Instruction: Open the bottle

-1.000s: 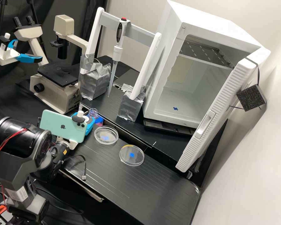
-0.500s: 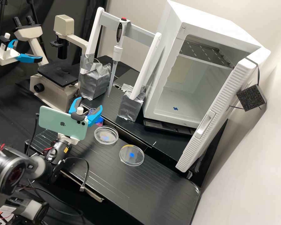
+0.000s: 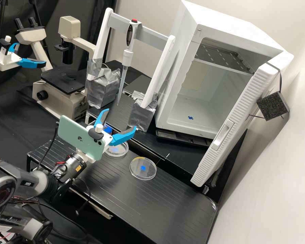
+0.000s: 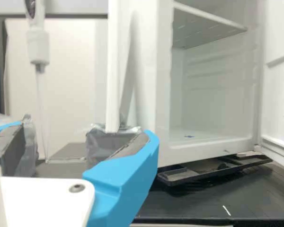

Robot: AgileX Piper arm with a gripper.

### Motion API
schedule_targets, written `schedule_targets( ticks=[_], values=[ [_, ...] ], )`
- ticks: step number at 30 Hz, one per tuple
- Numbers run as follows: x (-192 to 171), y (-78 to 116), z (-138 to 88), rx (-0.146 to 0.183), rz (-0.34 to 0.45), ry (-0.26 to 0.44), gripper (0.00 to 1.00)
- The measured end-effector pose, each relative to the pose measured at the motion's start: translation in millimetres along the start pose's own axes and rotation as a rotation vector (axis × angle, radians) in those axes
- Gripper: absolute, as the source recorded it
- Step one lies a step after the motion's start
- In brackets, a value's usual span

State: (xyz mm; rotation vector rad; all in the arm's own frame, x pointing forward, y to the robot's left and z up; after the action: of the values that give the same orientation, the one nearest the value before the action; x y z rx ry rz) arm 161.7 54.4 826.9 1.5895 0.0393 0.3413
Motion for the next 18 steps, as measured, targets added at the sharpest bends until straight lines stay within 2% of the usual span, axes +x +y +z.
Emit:
schedule_targets(
  ticks=[5,10,14,18],
  values=[
    [4.0,-5.6,0.1,0.004,-0.004,-0.033,1.0],
    [8.1,-11.3,5.5,0.088,-0.048,-0.043,1.0],
    [9.4,-14.6,5.7,0.135,-0.082,-0.03,1.0],
    [9.8,-14.3,7.0,0.198,-0.094,-0.027,1.0]
  ],
)
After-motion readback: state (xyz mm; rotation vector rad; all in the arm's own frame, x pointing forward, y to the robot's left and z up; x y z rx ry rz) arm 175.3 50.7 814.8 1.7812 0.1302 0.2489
